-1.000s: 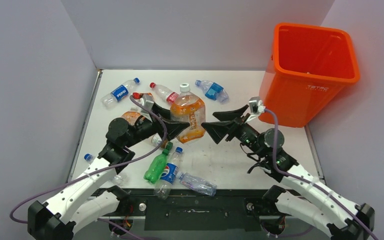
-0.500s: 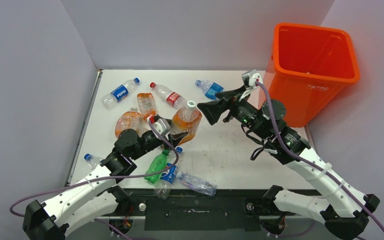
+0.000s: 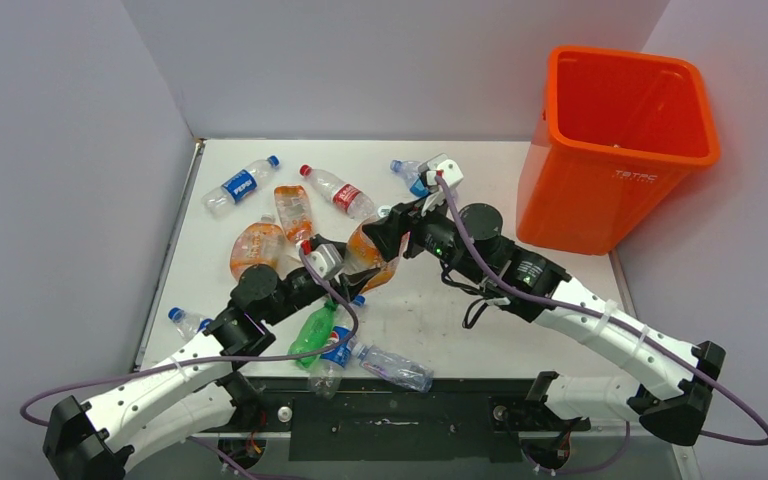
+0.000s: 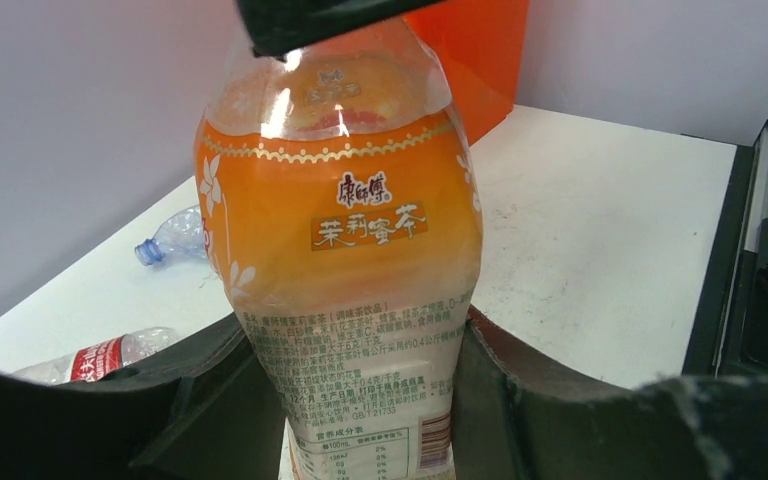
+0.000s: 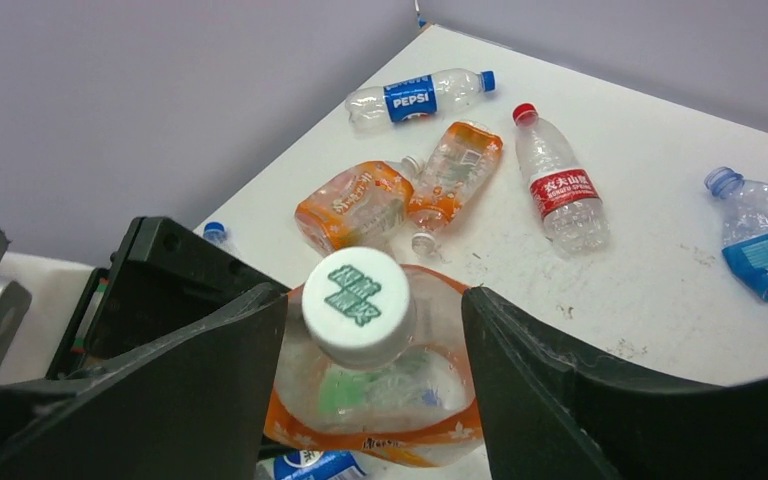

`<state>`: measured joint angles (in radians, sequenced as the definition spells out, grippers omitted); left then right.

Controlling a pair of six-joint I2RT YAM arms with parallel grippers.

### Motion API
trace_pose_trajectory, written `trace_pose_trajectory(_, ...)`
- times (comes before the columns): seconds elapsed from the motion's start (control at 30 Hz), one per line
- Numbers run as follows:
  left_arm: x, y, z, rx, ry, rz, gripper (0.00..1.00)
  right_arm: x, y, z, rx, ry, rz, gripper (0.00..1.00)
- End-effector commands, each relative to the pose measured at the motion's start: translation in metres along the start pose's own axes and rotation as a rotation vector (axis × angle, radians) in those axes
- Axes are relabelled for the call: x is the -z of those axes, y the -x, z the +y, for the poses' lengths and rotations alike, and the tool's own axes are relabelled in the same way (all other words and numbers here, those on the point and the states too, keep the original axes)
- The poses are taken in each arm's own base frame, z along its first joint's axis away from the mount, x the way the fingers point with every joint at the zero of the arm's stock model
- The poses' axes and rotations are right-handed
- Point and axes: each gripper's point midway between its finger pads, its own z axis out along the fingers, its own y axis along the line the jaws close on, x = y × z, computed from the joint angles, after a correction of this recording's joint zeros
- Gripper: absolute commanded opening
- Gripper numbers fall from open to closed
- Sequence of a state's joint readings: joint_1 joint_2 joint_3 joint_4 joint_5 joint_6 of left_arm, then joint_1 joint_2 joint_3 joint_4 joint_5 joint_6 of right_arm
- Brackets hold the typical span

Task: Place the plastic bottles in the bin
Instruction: Pick up the plastic bottle from the corner of the board, then place the plastic bottle in the trash bin.

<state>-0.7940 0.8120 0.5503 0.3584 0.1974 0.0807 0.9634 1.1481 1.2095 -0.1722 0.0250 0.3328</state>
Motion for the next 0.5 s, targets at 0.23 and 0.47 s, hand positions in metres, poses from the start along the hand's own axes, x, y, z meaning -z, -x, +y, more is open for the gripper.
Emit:
trace_pose_trajectory(0.23,0.003,0.027,-0.009,-0.04,-0.007,-0.092,0.22,-0.014,0.023,0.001,-0.049,-0.025,-0.106,0.13)
trace_pose_trajectory(0.47,0.008,0.033,0.003,0.001,0.071,-0.116,0.84,0.0,0.024,-0.005,-0.029,-0.055,-0.092,0.05)
